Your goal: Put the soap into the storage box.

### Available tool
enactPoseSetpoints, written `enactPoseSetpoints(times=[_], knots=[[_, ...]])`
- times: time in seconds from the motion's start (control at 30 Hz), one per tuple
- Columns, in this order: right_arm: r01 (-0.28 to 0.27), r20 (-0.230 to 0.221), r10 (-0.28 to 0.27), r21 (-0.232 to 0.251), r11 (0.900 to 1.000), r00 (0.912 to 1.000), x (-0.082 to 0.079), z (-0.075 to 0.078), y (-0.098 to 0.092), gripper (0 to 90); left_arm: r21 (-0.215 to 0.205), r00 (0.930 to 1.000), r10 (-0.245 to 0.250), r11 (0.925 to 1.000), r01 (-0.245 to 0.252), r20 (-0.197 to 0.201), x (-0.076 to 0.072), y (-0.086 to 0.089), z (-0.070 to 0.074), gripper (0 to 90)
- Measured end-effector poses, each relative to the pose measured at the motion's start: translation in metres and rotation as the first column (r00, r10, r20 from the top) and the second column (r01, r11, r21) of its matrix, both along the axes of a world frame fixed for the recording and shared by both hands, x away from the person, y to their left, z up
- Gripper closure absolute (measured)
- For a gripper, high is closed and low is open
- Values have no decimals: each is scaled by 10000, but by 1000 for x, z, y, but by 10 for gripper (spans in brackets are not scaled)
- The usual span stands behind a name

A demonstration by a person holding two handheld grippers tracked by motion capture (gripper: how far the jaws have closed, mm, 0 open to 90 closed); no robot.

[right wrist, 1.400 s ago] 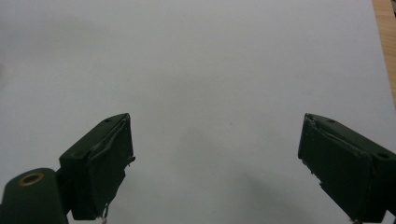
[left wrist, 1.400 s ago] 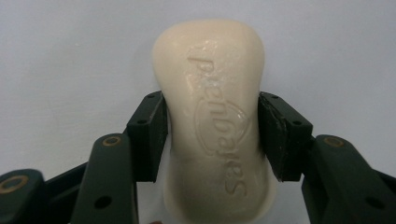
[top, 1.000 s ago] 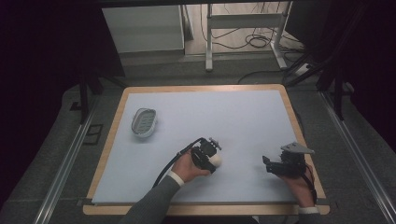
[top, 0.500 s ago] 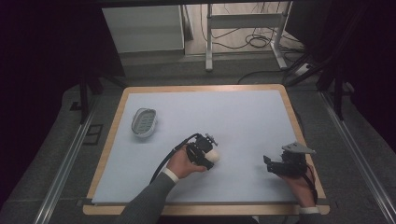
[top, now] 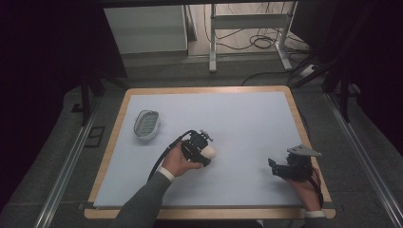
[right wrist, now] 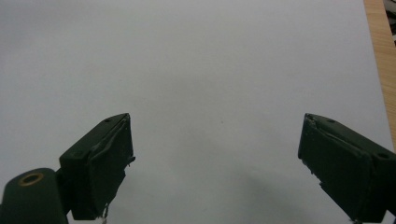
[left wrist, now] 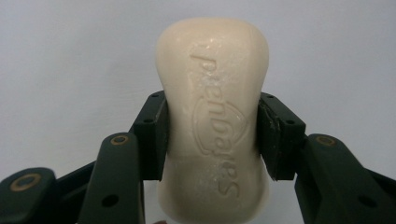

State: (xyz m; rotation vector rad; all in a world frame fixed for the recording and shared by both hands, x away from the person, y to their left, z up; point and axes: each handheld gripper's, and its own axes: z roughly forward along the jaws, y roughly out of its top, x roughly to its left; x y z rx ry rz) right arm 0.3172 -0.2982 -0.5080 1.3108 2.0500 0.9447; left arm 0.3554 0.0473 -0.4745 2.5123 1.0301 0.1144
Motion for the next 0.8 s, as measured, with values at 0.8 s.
enactPoseSetpoints(times=[0.8], knots=[[21, -65, -22, -55, 10000, 10000, 1, -2, -1, 103, -144, 9974, 711, 9974, -712, -79, 19, 35, 4, 498]])
